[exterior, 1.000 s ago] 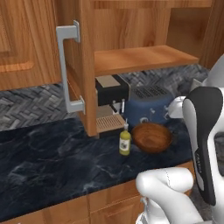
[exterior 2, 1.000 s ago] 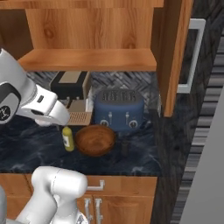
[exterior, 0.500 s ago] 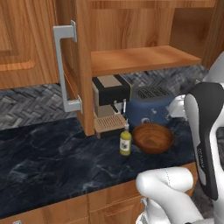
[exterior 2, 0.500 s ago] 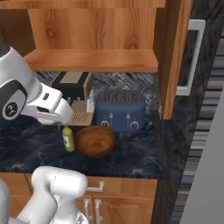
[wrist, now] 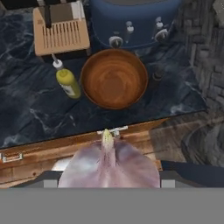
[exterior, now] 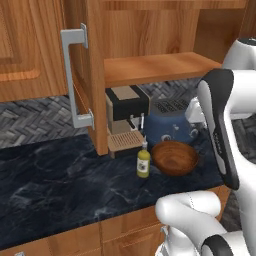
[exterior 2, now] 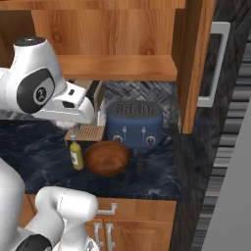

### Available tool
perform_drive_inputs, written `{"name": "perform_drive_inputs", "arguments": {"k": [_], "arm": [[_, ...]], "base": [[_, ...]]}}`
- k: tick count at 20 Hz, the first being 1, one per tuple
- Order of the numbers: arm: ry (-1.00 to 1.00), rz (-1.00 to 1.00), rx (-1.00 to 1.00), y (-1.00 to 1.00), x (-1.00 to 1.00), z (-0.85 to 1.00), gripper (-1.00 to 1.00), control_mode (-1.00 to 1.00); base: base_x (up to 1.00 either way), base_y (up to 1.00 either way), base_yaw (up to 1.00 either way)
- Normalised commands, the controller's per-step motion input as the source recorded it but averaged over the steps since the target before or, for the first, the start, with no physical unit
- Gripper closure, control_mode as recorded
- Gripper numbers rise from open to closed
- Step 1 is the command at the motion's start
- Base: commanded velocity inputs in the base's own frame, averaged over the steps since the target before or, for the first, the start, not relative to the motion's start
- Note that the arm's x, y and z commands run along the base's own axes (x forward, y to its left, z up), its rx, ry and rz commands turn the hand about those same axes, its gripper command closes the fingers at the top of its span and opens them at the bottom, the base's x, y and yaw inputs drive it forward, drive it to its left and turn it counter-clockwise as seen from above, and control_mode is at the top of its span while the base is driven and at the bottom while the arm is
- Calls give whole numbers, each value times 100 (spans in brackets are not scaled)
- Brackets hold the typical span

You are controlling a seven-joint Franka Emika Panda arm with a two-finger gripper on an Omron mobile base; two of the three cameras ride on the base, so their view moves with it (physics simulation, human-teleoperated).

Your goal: Retrieve the bottle and the shaker from the cabinet and place them next to the mixing bowl on the counter. Then add garlic from the fridge to the mixing bowl.

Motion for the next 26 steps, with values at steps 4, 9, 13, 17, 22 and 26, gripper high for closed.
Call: {"name": "perform_drive_inputs", "arguments": {"k": [4,9,13,17,22,26], "arm": [[-2,8,-1,-21,69,-67,100,-100],[-6,9,0,0,43,-82,100,-100],[0,8,0,0,38,-84,100,-100],[0,8,0,-1,42,-71,100,-100],[4,12,0,-19,66,-21,100,-100],[4,9,0,-13,74,0,100,-100]], "base": [[0,0,0],[0,0,0],[0,0,0],[0,0,0],[0,0,0],[0,0,0]]}}
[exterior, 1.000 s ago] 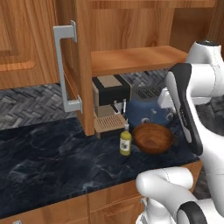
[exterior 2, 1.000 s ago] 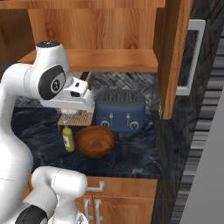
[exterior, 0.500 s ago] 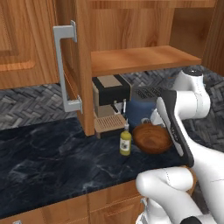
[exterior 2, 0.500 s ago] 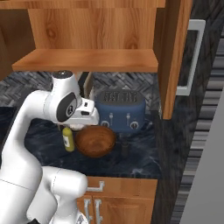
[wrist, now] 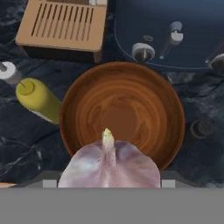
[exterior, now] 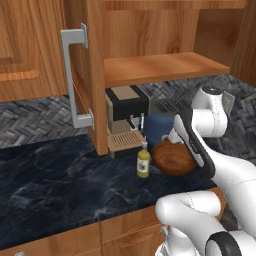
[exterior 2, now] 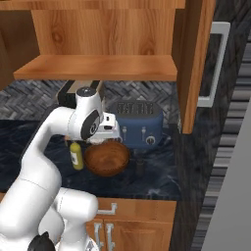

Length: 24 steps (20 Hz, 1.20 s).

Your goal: Retrieve the bottle and the shaker from the cabinet and place them next to the mixing bowl on the counter. Then add garlic from the fridge to the mixing bowl.

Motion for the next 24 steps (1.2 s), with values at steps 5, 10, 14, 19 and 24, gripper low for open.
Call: {"name": "perform_drive_inputs", "arguments": {"k": [5,10,14,19,24], "arm": [[0,3,0,0,31,0,100,-100],[2,0,-2,6,5,-36,100,-100],[11,0,0,2,6,-61,100,-100],[15,5,0,0,9,-60,100,-100],[19,15,0,0,38,-13,100,-100]], "base": [[0,0,0],[0,0,0],[0,0,0],[0,0,0],[0,0,0]]}}
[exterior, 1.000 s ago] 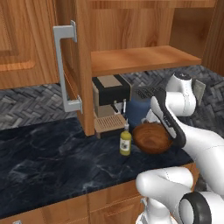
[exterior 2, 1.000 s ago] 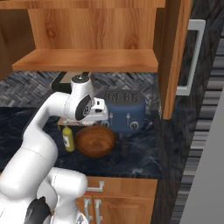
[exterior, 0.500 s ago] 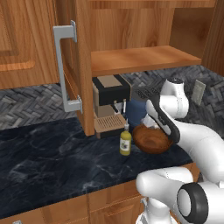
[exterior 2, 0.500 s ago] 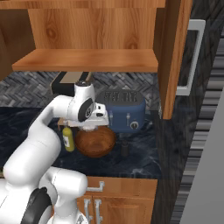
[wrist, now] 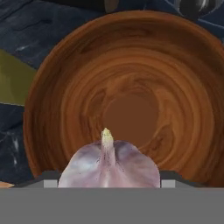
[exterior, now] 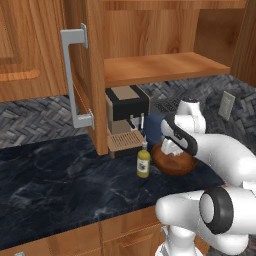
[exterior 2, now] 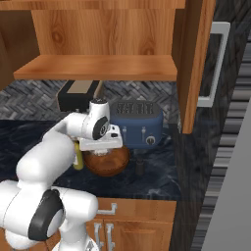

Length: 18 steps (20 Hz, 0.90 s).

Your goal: Retrieve the bottle and the shaker from the cabinet and place them next to the mixing bowl on the counter. Then add garlic from the fridge to the mixing bowl.

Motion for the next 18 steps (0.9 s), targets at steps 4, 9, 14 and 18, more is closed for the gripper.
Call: {"name": "perform_drive_inputs", "arguments": {"k": [4,9,14,18], "arm": [[24,14,0,0,38,0,100,-100],[21,8,0,0,28,-18,100,-100],[9,5,0,0,3,-45,100,-100],[0,5,0,0,0,-48,100,-100]], "base": [[0,0,0],[0,0,0],[0,0,0],[0,0,0]]}}
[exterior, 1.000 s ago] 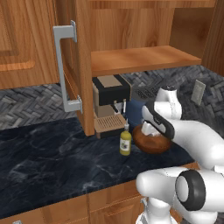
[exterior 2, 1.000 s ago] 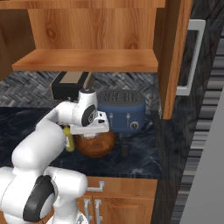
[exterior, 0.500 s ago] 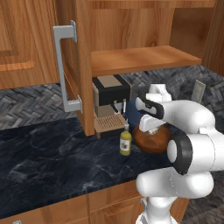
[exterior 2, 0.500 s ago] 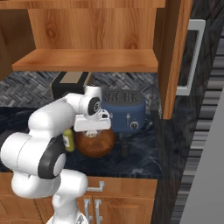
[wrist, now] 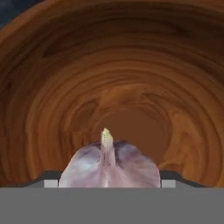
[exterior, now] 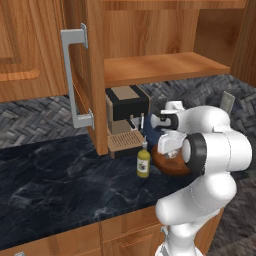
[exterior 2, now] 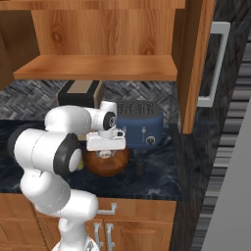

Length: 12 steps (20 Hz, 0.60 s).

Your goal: Retrieve the bottle and the shaker from the cabinet and place them next to the mixing bowl on the counter. Then add garlic from the fridge to the mixing bowl.

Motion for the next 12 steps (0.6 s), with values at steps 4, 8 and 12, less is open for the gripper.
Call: {"name": "perform_drive_inputs", "arguments": {"k": [4,8,12], "arm": [[0,4,0,0,3,-29,100,-100],[0,3,0,0,0,-22,100,-100],[0,2,0,0,0,-22,100,-100]], "base": [[0,0,0],[0,0,0],[0,0,0]]}}
